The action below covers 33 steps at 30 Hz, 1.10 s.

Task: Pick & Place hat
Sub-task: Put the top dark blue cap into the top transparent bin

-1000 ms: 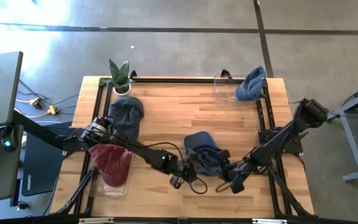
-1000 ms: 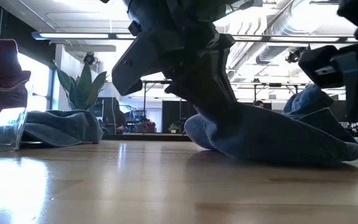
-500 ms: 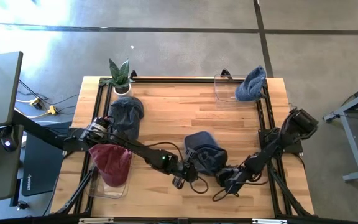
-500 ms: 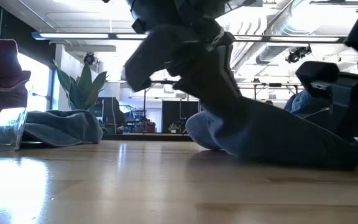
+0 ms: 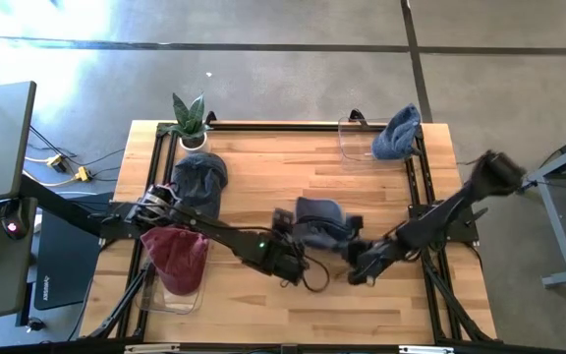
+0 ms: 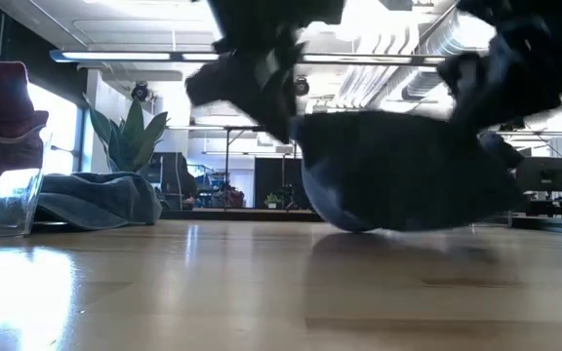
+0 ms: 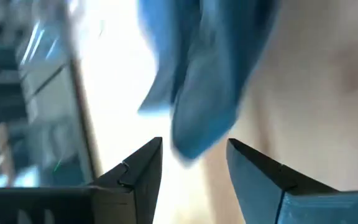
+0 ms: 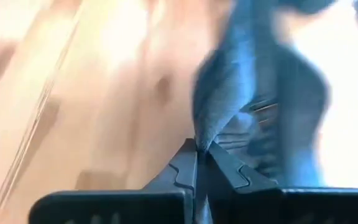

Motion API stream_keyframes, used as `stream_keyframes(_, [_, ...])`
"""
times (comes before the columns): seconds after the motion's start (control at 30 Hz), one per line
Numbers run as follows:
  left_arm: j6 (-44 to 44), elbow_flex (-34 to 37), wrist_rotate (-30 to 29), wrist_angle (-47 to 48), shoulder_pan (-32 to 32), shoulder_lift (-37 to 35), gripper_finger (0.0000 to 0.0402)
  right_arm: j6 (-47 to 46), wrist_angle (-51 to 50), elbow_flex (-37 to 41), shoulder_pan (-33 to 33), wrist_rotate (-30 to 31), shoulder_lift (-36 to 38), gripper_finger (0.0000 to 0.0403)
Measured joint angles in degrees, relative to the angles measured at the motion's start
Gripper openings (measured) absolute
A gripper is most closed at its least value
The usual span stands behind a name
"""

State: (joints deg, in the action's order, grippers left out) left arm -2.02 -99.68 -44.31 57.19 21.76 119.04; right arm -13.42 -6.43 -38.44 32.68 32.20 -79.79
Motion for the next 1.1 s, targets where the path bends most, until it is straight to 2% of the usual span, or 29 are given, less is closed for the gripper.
stream_keyframes(0.1, [10.09,1.45,-5.81,7.15,-0.04,0.04,0.0174,-1.74,-5.11,-0.02,-2.17,4.06,9.31,0.0005])
stream_keyframes(0.23, [22.18,5.17,-11.77,11.64,0.42,0.04,0.0174,-3.25,-9.39,-0.02,-6.50,9.69,22.47,0.0006])
stream_keyframes(0.37, [28.19,9.89,-14.82,7.81,0.44,0.04,0.0174,-2.12,-9.80,-0.02,-14.32,8.83,34.12,0.0004])
stream_keyframes(0.53, [28.54,14.68,-14.60,-4.39,0.41,0.04,0.0175,1.56,-11.18,-1.93,-26.67,7.36,43.66,0.0003])
stream_keyframes(0.7, [20.09,18.02,-8.60,-18.46,0.46,0.04,0.0175,5.53,-12.37,-6.14,-39.15,6.83,45.33,0.0004])
stream_keyframes(0.83, [14.73,18.88,-5.47,-24.24,0.46,0.04,0.0175,6.25,-15.01,-9.03,-49.20,5.95,43.38,0.0003])
stream_keyframes(0.9, [14.27,18.90,-4.97,-24.88,0.46,0.04,0.0175,5.70,-15.51,-9.35,-54.15,2.72,42.06,0.0004])
stream_keyframes(1.0, [14.27,18.91,-4.79,-24.74,0.46,0.04,0.0175,3.19,-15.67,-9.40,-60.91,-6.23,39.29,0.0003])
stream_keyframes(1.1, [14.25,18.91,-4.44,-24.95,0.46,0.04,0.0175,0.30,-15.70,-9.40,-66.33,-12.23,35.57,0.0003])
